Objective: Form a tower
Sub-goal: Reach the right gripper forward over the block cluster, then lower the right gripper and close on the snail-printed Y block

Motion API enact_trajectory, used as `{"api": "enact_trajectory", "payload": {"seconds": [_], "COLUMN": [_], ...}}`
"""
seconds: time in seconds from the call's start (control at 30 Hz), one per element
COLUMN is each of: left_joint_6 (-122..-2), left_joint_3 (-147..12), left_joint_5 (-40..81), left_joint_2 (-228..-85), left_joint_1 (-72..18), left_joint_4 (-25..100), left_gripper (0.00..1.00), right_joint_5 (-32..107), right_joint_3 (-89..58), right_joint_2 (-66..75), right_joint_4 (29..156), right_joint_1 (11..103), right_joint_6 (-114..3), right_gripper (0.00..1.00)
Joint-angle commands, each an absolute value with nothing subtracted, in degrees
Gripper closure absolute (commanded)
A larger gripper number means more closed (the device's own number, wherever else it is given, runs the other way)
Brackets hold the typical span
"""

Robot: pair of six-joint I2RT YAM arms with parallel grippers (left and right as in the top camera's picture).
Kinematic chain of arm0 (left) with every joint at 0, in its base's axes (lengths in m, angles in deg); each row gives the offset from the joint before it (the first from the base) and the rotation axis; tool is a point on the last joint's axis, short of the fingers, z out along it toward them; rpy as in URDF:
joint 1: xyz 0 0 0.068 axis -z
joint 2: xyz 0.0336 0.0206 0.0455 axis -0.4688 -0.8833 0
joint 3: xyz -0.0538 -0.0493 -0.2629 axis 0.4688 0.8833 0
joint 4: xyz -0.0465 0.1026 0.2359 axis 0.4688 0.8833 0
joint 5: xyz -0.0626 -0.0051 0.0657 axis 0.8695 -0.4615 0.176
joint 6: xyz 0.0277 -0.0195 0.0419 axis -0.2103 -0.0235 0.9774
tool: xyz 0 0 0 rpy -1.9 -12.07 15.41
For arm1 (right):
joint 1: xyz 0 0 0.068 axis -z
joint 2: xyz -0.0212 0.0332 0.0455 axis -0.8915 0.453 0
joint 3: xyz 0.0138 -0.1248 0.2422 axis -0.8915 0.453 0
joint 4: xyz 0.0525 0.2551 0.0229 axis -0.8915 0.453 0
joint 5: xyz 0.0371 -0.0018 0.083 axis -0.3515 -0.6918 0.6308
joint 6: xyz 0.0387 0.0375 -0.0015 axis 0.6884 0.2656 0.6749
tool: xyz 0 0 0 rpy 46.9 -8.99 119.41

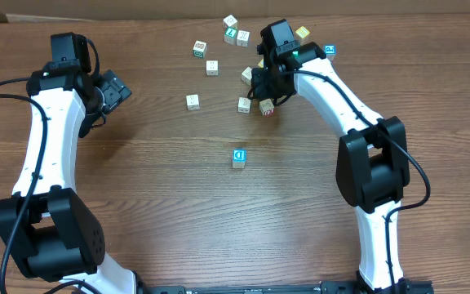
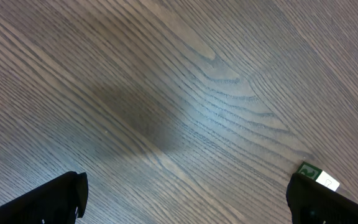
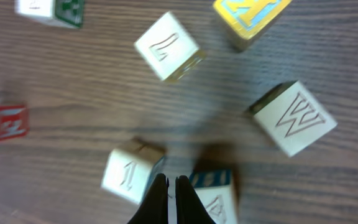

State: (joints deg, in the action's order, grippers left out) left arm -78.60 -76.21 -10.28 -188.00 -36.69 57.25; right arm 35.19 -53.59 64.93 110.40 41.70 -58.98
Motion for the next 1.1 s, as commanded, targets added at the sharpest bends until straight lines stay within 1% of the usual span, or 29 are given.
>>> {"api": "enact_trajectory", "payload": {"seconds": [0.0,0.13,0.33,0.4,0.47,0.53,0.6,0.77,0.97,1.07], "left_joint_6": [-78.5,-78.5,-78.5,-78.5,-78.5,-78.5,-78.5,-78.5,-78.5,-78.5], "left_joint_3": [-77.4,-77.4,-77.4,-77.4,-77.4,-77.4,-77.4,-77.4,-77.4,-77.4], "left_joint_5": [-10.2,-10.2,-10.2,-10.2,-10.2,-10.2,-10.2,-10.2,-10.2,-10.2], "left_joint_2": [-188.4,-188.4,-188.4,-188.4,-188.4,-188.4,-188.4,-188.4,-188.4,-188.4], "left_joint_1": [-36.6,-36.6,-36.6,-36.6,-36.6,-36.6,-36.6,-36.6,-36.6,-36.6], "left_joint_4": [57.1,57.1,57.1,57.1,57.1,57.1,57.1,57.1,57.1,57.1], "left_gripper": [0.00,0.01,0.00,0.00,0.00,0.00,0.01,0.00,0.00,0.01], "right_joint_5": [28.9,23.8,22.9,22.3,22.1,24.1,27.9,34.9,35.0,35.1], "right_joint_3": [-52.9,-52.9,-52.9,-52.9,-52.9,-52.9,-52.9,-52.9,-53.9,-56.3], "right_joint_2": [67.7,68.7,69.4,69.4,69.4,69.4,69.4,69.4,69.4,69.4], "right_joint_4": [109.0,107.4,106.3,106.1,106.2,106.4,106.5,109.9,109.2,109.5], "right_joint_1": [42.0,42.7,45.3,46.7,48.2,49.5,50.3,50.2,47.7,46.1], "right_joint_6": [-58.3,-57.2,-57.0,-54.3,-51.6,-50.1,-50.2,-50.1,-52.0,-52.6], "right_gripper": [0.96,0.90,0.89,0.85,0.84,0.74,0.67,0.64,0.57,0.57]}}
